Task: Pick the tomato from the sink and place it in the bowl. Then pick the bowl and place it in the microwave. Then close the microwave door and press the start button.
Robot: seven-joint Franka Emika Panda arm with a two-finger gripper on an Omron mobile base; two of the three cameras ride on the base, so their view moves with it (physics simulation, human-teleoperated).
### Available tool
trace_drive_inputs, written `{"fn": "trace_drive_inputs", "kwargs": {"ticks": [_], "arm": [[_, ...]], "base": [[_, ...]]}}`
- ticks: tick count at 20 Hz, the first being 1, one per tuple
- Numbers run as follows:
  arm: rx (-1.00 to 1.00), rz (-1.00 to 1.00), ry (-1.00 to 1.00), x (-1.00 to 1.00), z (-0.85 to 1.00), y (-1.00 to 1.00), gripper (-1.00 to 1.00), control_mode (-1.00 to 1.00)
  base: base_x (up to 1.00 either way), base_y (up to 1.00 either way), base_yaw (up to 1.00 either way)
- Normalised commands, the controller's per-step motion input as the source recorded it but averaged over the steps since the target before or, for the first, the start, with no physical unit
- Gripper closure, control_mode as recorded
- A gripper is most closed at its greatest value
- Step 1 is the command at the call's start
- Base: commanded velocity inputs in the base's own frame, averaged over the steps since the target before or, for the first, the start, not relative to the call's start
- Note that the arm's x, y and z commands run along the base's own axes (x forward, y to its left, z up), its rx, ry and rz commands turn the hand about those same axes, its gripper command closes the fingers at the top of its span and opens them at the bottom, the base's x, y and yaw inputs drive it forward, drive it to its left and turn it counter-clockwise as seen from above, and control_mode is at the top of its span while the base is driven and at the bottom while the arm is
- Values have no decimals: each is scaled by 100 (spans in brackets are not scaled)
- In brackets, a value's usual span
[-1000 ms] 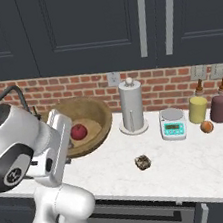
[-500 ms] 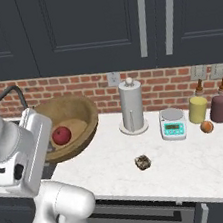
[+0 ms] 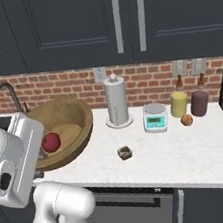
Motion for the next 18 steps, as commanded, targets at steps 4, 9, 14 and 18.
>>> {"fn": "trace_drive_inputs", "kwargs": {"ticks": [4,9,14,18], "arm": [[0,0,0,0,0,0,100,100],[0,0,0,0,0,0,100,100],[0,0,0,0,0,0,100,100],[0,0,0,0,0,0,100,100]], "base": [[0,-72,-52],[0,-9,-96],[0,0,-100],[0,-19,-91]]}}
